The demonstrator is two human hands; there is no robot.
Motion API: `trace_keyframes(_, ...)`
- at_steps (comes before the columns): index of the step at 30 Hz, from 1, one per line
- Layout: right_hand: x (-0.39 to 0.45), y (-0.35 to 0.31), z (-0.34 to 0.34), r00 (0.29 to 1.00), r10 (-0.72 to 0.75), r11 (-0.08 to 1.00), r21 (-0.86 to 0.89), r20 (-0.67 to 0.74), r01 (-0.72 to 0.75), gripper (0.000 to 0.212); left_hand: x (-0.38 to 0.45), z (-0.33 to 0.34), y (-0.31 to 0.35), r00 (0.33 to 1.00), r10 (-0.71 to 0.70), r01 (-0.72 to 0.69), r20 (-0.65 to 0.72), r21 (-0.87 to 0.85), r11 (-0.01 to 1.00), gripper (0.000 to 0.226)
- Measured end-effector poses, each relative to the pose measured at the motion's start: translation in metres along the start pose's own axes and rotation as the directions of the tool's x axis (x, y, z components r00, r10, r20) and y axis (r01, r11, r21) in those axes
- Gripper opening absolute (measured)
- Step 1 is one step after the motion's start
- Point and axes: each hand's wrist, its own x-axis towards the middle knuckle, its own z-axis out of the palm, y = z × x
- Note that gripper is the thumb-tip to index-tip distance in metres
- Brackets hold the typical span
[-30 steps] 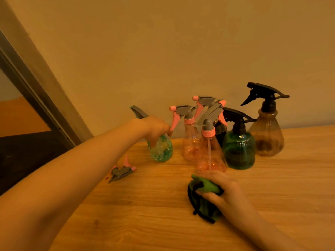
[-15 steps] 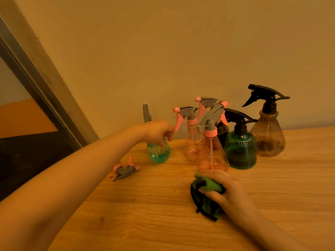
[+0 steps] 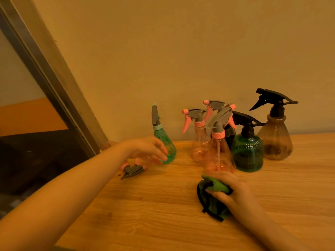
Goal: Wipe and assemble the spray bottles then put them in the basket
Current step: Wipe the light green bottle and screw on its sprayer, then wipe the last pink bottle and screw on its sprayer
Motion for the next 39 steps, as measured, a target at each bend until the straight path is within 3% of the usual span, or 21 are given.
trace_keyframes(3, 0.0, -0.001, 0.0, 1.0, -0.011, 1.0, -0.006, -0.001, 0.011, 0.038, 0.004, 0.001, -0.014, 0.97, -0.204, 0.181, -0.134, -0.161, 0.97, 0.019)
trace_keyframes(5, 0.0, 0.0, 0.0, 1.0, -0.015, 1.0, -0.009, 0.003, 0.015, 0.039, 0.008, 0.001, -0.02, 0.939, -0.247, 0.179, -0.241, -0.271, 0.946, 0.038)
trace_keyframes(8, 0.0, 0.001, 0.0, 1.0, -0.016, 1.0, -0.009, -0.001, 0.016, 0.039, 0.016, 0.0, -0.025, 0.941, -0.185, 0.042, -0.284, -0.444, 0.895, 0.071)
trace_keyframes(11, 0.001, 0.001, 0.0, 1.0, -0.014, 1.0, 0.0, 0.0, 0.014, 0.037, 0.021, 0.004, -0.019, 0.97, -0.109, -0.053, -0.218, -0.626, 0.778, 0.066)
trace_keyframes(14, 0.001, 0.001, 0.0, 1.0, -0.013, 1.0, 0.009, -0.003, 0.014, 0.037, 0.027, 0.009, -0.013, 0.965, -0.087, -0.091, -0.247, -0.628, 0.773, 0.054)
trace_keyframes(22, 0.0, 0.003, 0.001, 1.0, -0.013, 1.0, -0.005, -0.009, 0.013, 0.039, 0.037, 0.019, -0.007, 0.96, -0.076, -0.144, -0.269, -0.71, 0.689, 0.059)
trace_keyframes(23, 0.0, 0.002, 0.001, 1.0, -0.015, 1.0, -0.008, -0.01, 0.015, 0.039, 0.037, 0.019, -0.009, 0.955, -0.08, -0.147, -0.285, -0.69, 0.708, 0.057)
trace_keyframes(25, 0.0, 0.0, 0.0, 1.0, -0.022, 0.999, -0.025, -0.007, 0.022, 0.039, 0.034, 0.015, -0.02, 0.893, -0.106, -0.149, -0.438, -0.509, 0.848, 0.044)
trace_keyframes(27, -0.001, -0.003, 0.0, 1.0, -0.019, 0.999, -0.037, 0.005, 0.019, 0.038, 0.033, 0.002, -0.041, 0.736, -0.06, -0.15, -0.675, -0.25, 0.957, 0.037)
trace_keyframes(29, -0.001, -0.005, 0.001, 1.0, -0.025, 0.998, -0.055, 0.018, 0.026, 0.04, 0.023, -0.014, -0.065, 0.637, 0.035, -0.111, -0.77, -0.047, 0.993, 0.041)
trace_keyframes(31, -0.001, -0.005, 0.001, 0.999, -0.025, 0.997, -0.07, 0.031, 0.027, 0.041, 0.007, -0.027, -0.087, 0.676, 0.102, 0.111, -0.73, 0.238, 0.965, 0.055)
trace_keyframes(33, -0.001, -0.004, 0.001, 0.999, -0.015, 0.997, -0.069, 0.039, 0.018, 0.041, -0.007, -0.038, -0.107, 0.776, 0.107, 0.321, -0.621, 0.535, 0.781, 0.067)
trace_keyframes(35, -0.001, -0.004, 0.001, 0.999, -0.004, 0.997, -0.072, 0.047, 0.008, 0.041, -0.016, -0.041, -0.124, 0.846, 0.078, 0.344, -0.527, 0.653, 0.675, 0.068)
trace_keyframes(39, -0.001, -0.003, 0.001, 0.999, 0.001, 0.995, -0.096, 0.049, 0.004, 0.042, -0.018, -0.041, -0.146, 0.83, 0.134, 0.316, -0.542, 0.653, 0.689, 0.063)
